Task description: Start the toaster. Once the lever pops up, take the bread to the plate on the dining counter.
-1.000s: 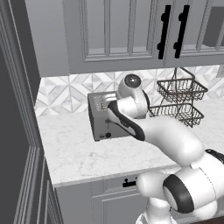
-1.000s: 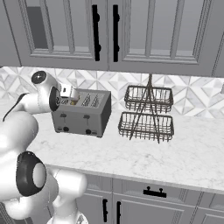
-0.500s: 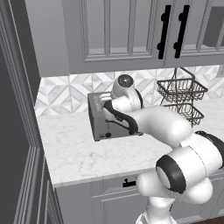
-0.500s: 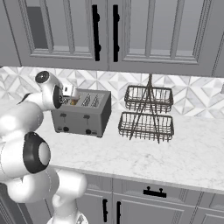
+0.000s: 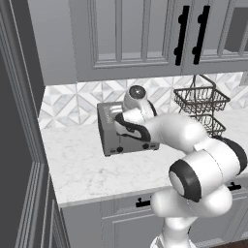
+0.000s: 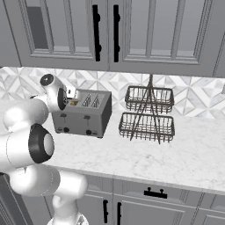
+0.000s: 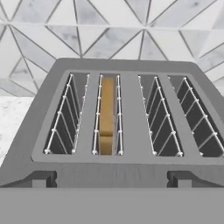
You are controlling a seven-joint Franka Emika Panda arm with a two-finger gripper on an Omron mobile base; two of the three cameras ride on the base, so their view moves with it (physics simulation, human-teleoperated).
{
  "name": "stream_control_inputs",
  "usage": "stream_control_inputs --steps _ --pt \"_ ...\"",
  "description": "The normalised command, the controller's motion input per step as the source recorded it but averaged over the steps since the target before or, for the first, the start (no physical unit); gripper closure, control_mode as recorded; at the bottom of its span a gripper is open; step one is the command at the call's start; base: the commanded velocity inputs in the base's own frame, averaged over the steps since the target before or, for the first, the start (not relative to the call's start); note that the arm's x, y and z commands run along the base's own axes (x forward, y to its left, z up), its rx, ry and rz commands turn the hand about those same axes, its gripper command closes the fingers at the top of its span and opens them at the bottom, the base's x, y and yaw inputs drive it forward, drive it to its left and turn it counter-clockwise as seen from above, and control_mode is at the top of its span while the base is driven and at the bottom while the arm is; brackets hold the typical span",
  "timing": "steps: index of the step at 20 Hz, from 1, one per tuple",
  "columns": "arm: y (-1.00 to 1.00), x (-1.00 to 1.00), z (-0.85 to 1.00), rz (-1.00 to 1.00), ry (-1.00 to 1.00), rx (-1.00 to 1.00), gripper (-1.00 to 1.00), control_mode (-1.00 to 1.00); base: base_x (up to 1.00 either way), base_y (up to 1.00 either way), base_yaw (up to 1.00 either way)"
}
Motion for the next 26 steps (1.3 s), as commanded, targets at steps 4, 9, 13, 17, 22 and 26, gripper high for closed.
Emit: stream_control_inputs --steps 4,9,13,17,22,26 --pt "-0.13 0.19 -0.16 0.00 0.03 0.00 -1.00 -1.00 0.00 0.00 0.00" --pt "0.00 0.37 -0.07 0.00 0.03 0.00 -1.00 -1.00 0.00 0.00 0.00" --pt "0.00 0.43 -0.01 0.00 0.00 0.00 -1.00 -1.00 0.00 0.00 0.00" --pt "0.00 0.38 -0.11 0.00 0.02 0.00 -1.00 -1.00 0.00 0.00 0.00" --pt "0.08 0.23 -0.26 0.00 0.05 0.00 -1.00 -1.00 0.00 0.00 0.00" --pt "0.19 0.34 -0.19 0.00 0.02 0.00 -1.00 -1.00 0.00 0.00 0.00"
